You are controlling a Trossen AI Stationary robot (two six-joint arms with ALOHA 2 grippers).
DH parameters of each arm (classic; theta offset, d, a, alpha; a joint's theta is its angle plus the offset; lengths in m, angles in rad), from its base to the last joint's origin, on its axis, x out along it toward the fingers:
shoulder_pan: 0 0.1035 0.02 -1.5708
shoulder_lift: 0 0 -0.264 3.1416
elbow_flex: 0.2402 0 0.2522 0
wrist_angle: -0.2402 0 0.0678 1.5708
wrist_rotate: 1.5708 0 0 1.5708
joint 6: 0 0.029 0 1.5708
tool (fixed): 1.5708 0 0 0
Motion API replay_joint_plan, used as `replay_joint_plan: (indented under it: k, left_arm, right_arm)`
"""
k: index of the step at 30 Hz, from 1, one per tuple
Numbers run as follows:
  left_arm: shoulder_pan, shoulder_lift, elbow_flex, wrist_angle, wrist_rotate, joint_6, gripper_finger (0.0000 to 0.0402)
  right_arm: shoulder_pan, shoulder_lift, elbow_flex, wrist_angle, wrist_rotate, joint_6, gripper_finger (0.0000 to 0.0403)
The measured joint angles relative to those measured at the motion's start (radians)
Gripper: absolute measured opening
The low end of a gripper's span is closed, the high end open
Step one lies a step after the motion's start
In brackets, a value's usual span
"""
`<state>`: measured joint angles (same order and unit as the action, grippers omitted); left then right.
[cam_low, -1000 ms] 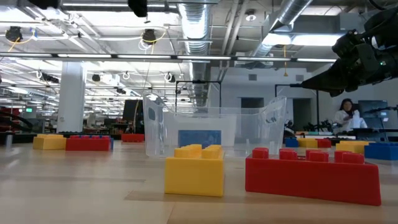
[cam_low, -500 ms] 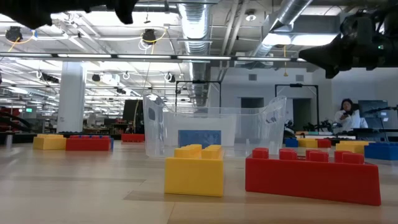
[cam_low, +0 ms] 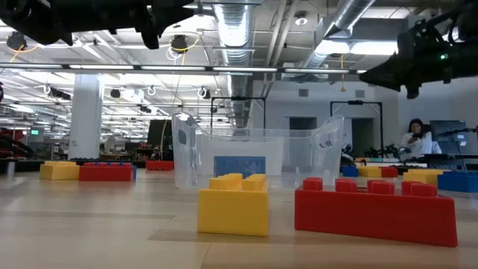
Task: Sort & place blocks by color
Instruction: Put the red game piece into the white bin
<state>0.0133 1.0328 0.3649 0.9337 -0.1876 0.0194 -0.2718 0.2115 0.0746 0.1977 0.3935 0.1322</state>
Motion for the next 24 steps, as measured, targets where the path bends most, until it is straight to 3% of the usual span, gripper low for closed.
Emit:
replay_joint_plan:
  k: [5,15,24]
  left_arm:
    - [0.006,0.0,0.0,0.0,-0.001,-0.031,0.0169]
    - [0.006,0.0,0.0,-0.012,0.021,-0.051,0.0169]
    - [0.006,0.0,0.0,-0.024,0.022,-0.051,0.0169]
  right_arm:
    - [0.0,0.075,0.068,-0.106,0.004,0.028,0.0106]
    - [-0.013,0.273,0.158,-0.204,-0.001,0.111,0.0232]
    - [-0.11,0.438,0.253,-0.371,0.055,0.24,0.0237]
